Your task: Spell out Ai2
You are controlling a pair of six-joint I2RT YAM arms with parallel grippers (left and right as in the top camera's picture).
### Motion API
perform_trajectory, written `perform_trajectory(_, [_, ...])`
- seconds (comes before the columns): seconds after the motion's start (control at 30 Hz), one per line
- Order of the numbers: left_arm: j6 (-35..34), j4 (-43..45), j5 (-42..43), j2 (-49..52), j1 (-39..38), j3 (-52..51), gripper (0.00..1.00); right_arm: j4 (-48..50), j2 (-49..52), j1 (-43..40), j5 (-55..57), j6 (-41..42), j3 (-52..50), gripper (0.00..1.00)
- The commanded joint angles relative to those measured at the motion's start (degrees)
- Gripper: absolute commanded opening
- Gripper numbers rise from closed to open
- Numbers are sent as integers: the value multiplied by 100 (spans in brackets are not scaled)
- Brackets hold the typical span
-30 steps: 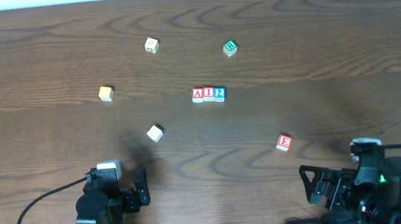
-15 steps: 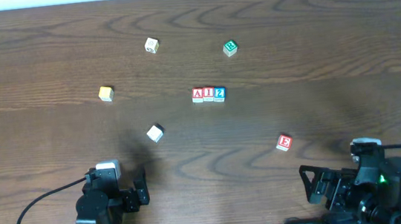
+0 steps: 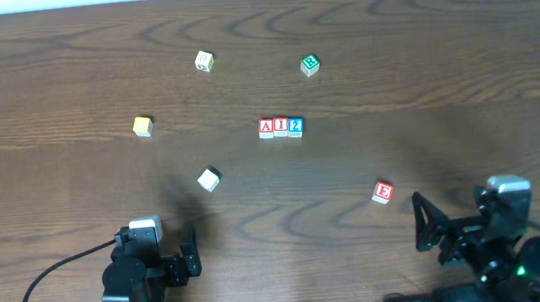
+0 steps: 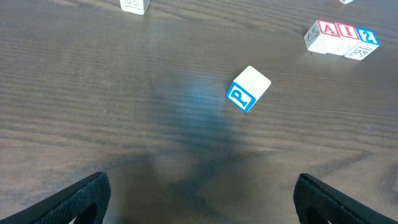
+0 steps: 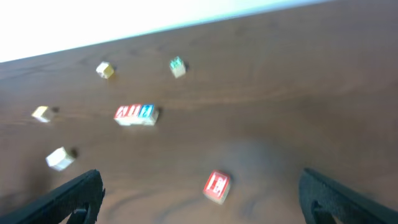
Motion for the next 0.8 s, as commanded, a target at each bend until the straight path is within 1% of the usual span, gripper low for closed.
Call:
perform_trajectory(0.0, [-22, -33, -109, -33, 24, -37, 95, 267, -575, -98, 160, -909, -820, 99])
perform_trajectory(0.1, [-20, -33, -109, -33, 24, -37, 95, 481, -1058, -188, 162, -1119, -1521, 99])
perform_trajectory(0.4, [-22, -33, -109, -33, 24, -37, 95, 483, -1071, -201, 144, -1113, -2848, 99])
perform_trajectory(0.47, [-20, -33, -109, -33, 24, -37, 95, 603, -1069, -201, 146, -1115, -2846, 99])
perform_trajectory(0.77, [-20, -33, -109, -33, 24, -37, 95, 590, -1067, -201, 142, -1113, -2846, 99])
